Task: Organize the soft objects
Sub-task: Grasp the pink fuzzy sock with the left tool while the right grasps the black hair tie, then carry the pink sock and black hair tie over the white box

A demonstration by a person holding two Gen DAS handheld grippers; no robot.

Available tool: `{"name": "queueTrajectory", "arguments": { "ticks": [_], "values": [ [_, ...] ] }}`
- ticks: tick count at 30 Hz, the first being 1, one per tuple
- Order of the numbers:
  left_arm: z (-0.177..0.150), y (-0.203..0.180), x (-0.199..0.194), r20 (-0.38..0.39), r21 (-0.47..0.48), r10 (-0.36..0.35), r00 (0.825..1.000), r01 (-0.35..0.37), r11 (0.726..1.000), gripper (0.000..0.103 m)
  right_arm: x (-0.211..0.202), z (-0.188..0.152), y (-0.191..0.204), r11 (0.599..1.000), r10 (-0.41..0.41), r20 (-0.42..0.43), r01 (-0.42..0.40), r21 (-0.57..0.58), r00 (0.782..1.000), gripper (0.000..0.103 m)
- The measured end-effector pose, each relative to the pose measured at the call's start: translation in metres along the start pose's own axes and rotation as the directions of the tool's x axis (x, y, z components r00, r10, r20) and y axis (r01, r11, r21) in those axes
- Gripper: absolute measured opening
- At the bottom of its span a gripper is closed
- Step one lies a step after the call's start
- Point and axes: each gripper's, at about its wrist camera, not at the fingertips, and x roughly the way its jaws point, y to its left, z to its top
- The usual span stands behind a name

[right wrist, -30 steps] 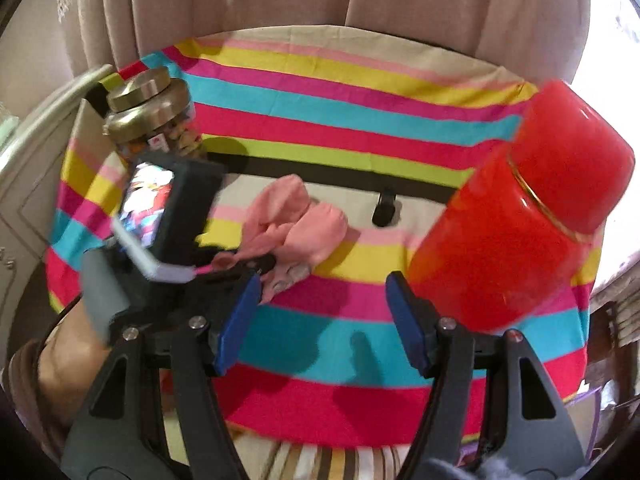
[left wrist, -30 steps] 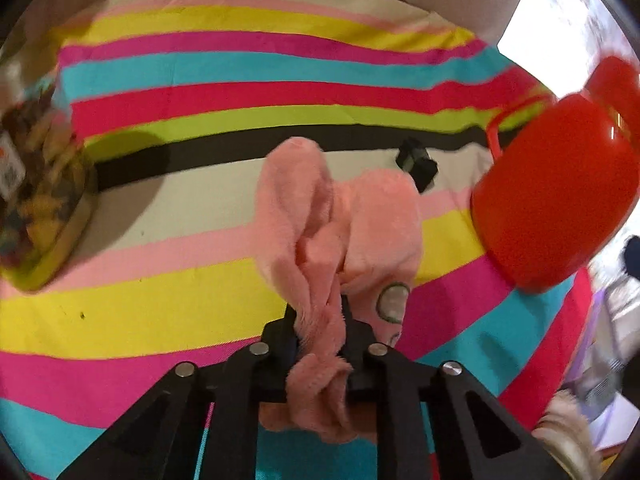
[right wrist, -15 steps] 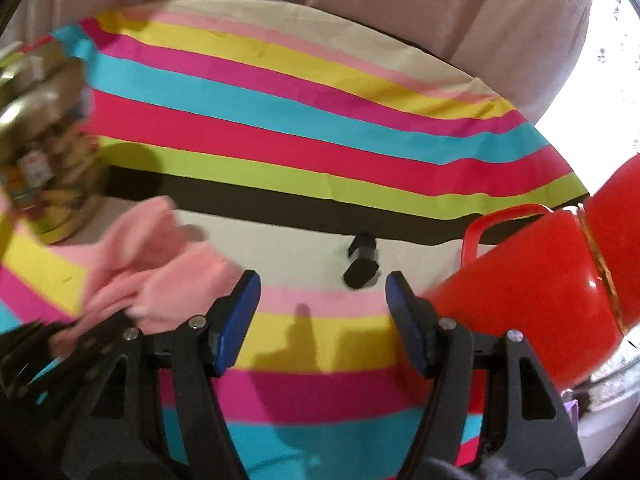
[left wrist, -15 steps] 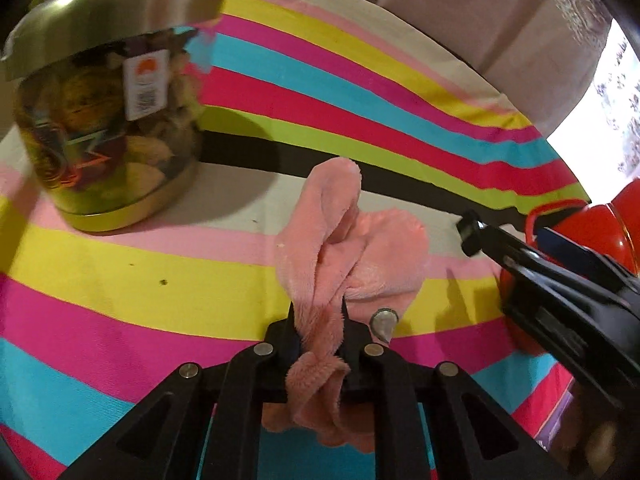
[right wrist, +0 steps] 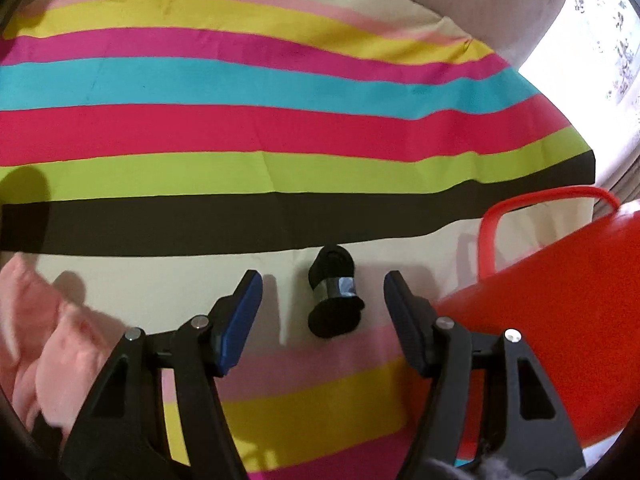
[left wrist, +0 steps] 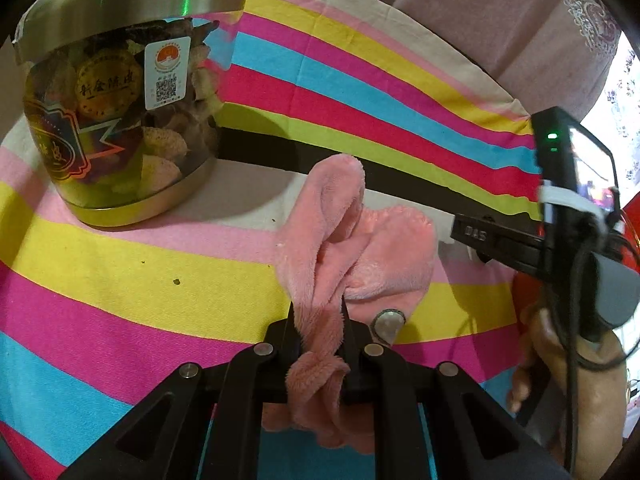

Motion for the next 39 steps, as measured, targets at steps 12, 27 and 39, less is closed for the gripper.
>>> {"name": "queueTrajectory", "arguments": {
  "ticks": [12, 27, 39],
  "values": [
    [0.0, 0.001, -0.007, 0.018, 0.006, -0.016, 1.0, 0.015, 1.0, 0.013, -0.001, -0.005, -0.023, 0.97, 0.221, -0.015, -0.218, 0.105, 0.975, 0.024],
    [-0.011, -0.01, -0.058, 0.078, 0.019, -0.1, 0.992, 0.099, 0.995, 0.013, -0.108, -0.067, -0.063, 0.957, 0.279, 0.128, -0.287, 0.048, 0.952, 0.024],
    [-0.035, -0.052, -0.11, 0.103, 0.074, -0.18, 0.978, 0.173, 0.982, 0.013, -0.152, -0.1, -0.123, 0.951, 0.279, 0.194, -0.299, 0.081, 0.94, 0.024]
  ]
}}
